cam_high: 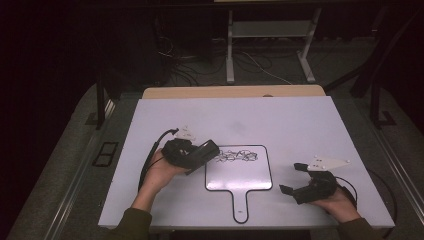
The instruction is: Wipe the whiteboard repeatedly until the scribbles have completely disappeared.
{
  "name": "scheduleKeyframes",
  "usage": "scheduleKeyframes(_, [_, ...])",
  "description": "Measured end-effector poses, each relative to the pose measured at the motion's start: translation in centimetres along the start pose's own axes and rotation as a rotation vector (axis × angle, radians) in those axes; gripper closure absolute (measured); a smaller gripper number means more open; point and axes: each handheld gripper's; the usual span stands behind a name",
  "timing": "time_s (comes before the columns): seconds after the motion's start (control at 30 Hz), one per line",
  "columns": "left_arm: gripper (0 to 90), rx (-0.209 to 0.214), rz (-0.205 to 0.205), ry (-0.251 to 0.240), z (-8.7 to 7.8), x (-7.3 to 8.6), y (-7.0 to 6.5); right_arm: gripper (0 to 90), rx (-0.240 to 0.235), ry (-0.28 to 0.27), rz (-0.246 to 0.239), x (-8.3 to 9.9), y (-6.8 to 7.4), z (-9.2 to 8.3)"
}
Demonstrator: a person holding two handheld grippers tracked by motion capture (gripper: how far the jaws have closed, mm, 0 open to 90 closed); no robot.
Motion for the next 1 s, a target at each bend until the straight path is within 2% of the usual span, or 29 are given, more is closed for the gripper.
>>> scheduleKeyframes(0.2, [39.3,-0.002,0.009,0.011,1.0,-1.3,0.2,0.9,-0.002,0.007,-0.006,0.0,0.0,0.0])
scheduleKeyframes(0.27, [39.3,-0.015,0.009,-0.007,1.3,-1.7,0.1,0.9,-0.001,0.006,-0.007,0.0,0.1,0.0])
scheduleKeyframes(0.3, [39.3,-0.016,0.024,0.003,1.6,-2.2,0.1,0.9,-0.002,0.004,-0.008,0.1,0.1,-0.1])
scheduleKeyframes(0.43, [39.3,-0.022,0.035,0.020,2.4,-3.0,-0.2,0.9,-0.004,0.002,-0.006,0.1,0.1,-0.1])
scheduleKeyframes(0.5, [39.3,-0.021,0.058,0.039,3.1,-3.8,-0.4,0.9,-0.003,0.001,-0.004,0.1,0.0,-0.1])
scheduleKeyframes(0.6, [39.3,-0.016,0.059,0.046,3.8,-4.5,-0.5,0.9,-0.004,0.002,0.003,0.1,0.0,-0.2])
scheduleKeyframes(0.8, [39.3,-0.013,0.072,0.064,5.1,-5.5,-0.6,0.9,-0.003,0.004,0.004,0.2,-0.1,-0.1])
scheduleKeyframes(1.0, [39.3,-0.008,0.084,0.076,6.4,-5.8,-0.6,0.9,-0.004,0.003,0.002,0.2,-0.1,-0.1])
Point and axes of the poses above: each handheld gripper's, and its own axes: z roughly forward along the jaws, x roughly out of its underside, y roughly to its left, and after that the axes turned 10 degrees about y, right-handed
